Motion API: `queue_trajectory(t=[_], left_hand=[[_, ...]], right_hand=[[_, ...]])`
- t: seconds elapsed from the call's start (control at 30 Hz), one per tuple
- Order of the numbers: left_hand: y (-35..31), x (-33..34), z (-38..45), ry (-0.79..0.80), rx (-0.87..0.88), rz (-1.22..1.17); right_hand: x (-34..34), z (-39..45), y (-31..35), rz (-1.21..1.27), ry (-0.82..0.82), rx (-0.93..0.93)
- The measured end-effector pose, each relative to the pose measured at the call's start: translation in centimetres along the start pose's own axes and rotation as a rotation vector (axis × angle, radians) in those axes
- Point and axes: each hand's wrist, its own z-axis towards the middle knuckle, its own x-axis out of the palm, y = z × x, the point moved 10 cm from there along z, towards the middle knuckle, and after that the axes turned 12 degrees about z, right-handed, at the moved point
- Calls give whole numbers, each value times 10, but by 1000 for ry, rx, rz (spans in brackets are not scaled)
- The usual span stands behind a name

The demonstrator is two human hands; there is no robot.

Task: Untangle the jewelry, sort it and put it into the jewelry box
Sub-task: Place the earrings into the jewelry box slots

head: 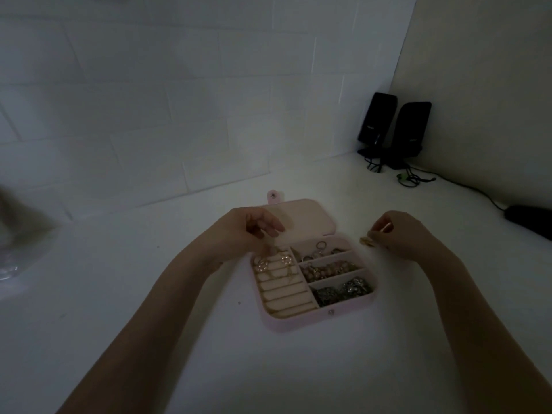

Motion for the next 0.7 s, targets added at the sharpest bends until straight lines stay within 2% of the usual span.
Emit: queue_trajectory(t=[0.23,0.33,0.43,0.5,0.6,0.7], left_hand=[[0,-3,1,-33,4,-61],[1,-9,0,-111,16,-132],[-6,-25,-3,-273,80,-256],[-17,-29,-6,-309,154,-354],[-31,-15,-7,-207,203,-378],[-31,10,-7,-56,138,-415]], right_hand=[[14,0,7,-4,50,-74],[15,-2,19,4,44,-143],[0,-16,57,314,-46,-312],[0,-33,86,622,11,-387],[22,-59,121,849,220,-455],[39,-74,138,864,328,-521]])
